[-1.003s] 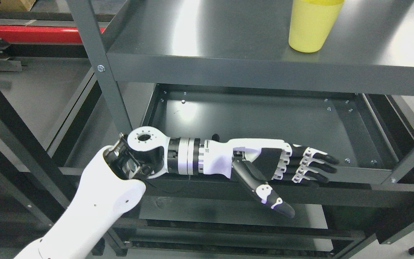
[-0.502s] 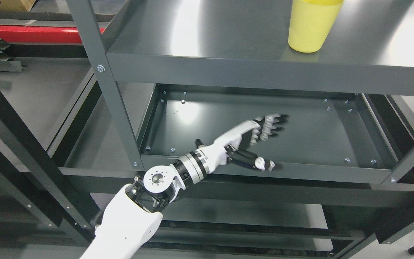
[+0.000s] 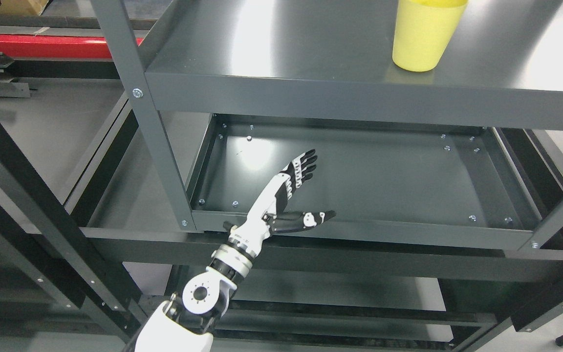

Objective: Place yellow IKEA cup on middle right shelf

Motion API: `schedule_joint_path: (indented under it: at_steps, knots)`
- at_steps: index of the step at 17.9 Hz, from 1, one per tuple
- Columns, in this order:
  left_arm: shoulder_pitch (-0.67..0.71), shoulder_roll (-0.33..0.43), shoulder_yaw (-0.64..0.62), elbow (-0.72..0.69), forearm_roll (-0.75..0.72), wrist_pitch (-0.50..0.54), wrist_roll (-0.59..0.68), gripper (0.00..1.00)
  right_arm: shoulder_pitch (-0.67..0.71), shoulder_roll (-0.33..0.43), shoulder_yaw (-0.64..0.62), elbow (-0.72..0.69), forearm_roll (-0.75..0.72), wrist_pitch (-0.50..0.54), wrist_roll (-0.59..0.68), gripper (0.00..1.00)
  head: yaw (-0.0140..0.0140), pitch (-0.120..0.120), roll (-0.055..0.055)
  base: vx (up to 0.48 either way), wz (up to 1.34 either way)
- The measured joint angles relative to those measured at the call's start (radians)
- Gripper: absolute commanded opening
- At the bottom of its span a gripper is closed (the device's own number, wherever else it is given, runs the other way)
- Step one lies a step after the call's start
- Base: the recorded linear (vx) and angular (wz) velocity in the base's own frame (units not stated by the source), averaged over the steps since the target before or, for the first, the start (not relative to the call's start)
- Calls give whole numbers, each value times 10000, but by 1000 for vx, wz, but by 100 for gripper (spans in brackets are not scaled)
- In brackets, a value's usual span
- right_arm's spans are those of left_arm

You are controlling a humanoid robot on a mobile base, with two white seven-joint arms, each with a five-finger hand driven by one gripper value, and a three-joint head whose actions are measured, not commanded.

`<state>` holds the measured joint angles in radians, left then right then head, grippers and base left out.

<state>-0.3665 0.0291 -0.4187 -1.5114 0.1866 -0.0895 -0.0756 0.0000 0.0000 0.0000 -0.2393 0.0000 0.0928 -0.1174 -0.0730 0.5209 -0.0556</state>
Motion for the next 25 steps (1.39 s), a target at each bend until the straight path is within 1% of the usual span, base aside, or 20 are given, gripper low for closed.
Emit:
schedule_joint_path:
  at_steps: [3, 8, 12, 15, 25]
  knots:
    - [654, -74, 241, -233, -184, -553, 46, 99, 0, 0, 0, 0, 0, 0, 0, 99, 0, 0, 0, 0, 0]
    - [1291, -153, 518, -594, -327, -837, 189, 99, 0, 0, 0, 0, 0, 0, 0, 99, 0, 0, 0, 0, 0]
    - [1508, -193, 667, -822, -376, -868, 652, 99, 0, 0, 0, 0, 0, 0, 0, 99, 0, 0, 0, 0, 0]
    - [1595, -218, 840, -970, -398, -667, 911, 99, 0, 0, 0, 0, 0, 0, 0, 99, 0, 0, 0, 0, 0]
    - [1675, -265, 1241, -1502, -416, -447, 973, 98, 0, 0, 0, -1, 0, 0, 0, 99, 0, 0, 0, 0, 0]
